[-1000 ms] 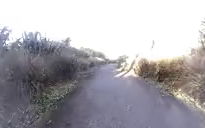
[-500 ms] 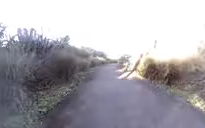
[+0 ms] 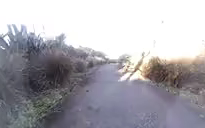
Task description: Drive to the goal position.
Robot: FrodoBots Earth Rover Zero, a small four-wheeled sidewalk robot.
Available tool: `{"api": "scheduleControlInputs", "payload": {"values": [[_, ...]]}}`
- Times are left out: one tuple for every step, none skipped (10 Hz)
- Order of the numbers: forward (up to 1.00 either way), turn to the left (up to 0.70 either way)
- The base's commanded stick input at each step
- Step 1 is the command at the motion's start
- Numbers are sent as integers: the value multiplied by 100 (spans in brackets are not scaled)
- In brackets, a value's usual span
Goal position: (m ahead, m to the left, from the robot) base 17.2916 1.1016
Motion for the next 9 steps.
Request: {"api": "scheduleControlInputs", "payload": {"values": [[85,0],[85,0],[85,0],[85,0],[85,0],[85,0],[85,0],[85,0],[85,0]]}}
